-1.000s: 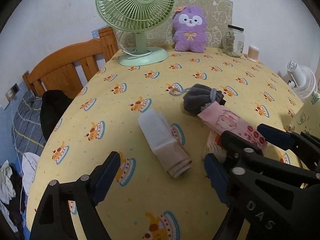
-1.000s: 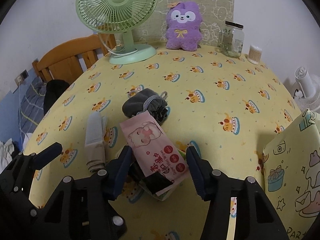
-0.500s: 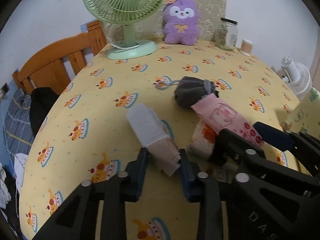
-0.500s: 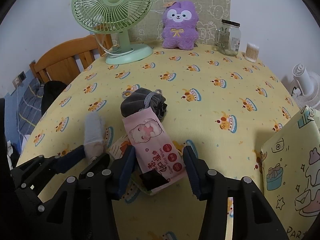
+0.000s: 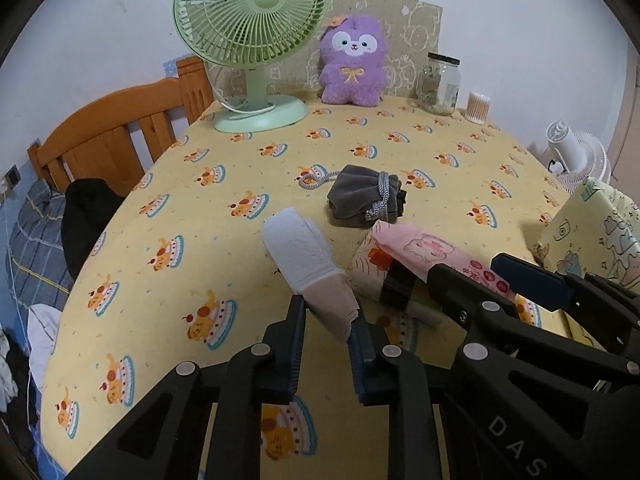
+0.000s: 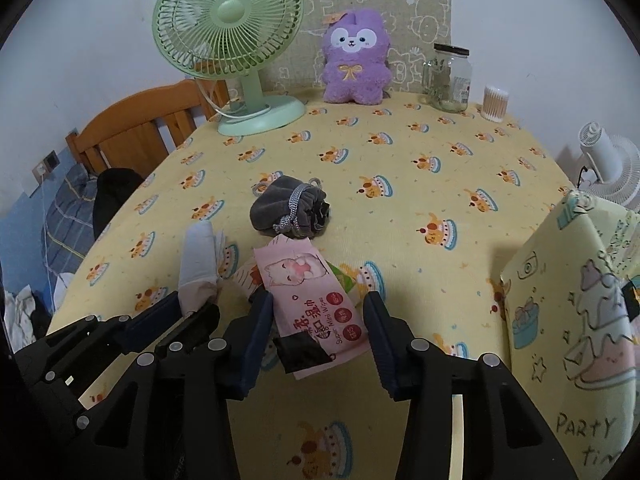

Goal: Organize soft objects
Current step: 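Lift the white towel with the left tool while the right tool lifts the pink packet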

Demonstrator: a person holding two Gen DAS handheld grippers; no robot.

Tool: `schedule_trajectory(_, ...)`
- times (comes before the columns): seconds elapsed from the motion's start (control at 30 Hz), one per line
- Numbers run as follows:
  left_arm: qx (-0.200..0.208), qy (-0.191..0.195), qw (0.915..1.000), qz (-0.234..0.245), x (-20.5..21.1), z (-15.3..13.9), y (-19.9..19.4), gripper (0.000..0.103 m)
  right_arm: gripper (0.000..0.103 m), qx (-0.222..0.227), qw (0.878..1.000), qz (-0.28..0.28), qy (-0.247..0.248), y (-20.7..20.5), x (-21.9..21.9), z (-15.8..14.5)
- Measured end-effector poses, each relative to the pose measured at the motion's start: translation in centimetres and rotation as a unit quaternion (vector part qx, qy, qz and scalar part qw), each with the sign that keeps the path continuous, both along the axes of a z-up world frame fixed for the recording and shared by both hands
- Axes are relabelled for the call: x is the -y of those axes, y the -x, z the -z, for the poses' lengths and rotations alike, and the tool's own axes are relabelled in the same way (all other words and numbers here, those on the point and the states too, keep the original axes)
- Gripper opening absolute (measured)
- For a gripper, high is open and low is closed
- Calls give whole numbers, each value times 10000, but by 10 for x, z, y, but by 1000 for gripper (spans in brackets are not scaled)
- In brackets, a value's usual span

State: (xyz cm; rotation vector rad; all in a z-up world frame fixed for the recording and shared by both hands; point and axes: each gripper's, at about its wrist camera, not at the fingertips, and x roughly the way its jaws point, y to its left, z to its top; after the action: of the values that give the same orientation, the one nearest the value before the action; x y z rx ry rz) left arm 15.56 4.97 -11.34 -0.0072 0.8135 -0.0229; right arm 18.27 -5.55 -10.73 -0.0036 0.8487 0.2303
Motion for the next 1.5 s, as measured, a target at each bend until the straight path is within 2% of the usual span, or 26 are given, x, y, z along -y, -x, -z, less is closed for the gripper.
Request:
schedule_trajectory(0.8,562,-173,9983,19,20,-54,40,19,49,592,9980,-20,-240,42,17,-55)
schedule_trajectory(1.5,1151,-396,9924,163,44,-109,63,19,49,1188,9920,75,-417,70,43,-113)
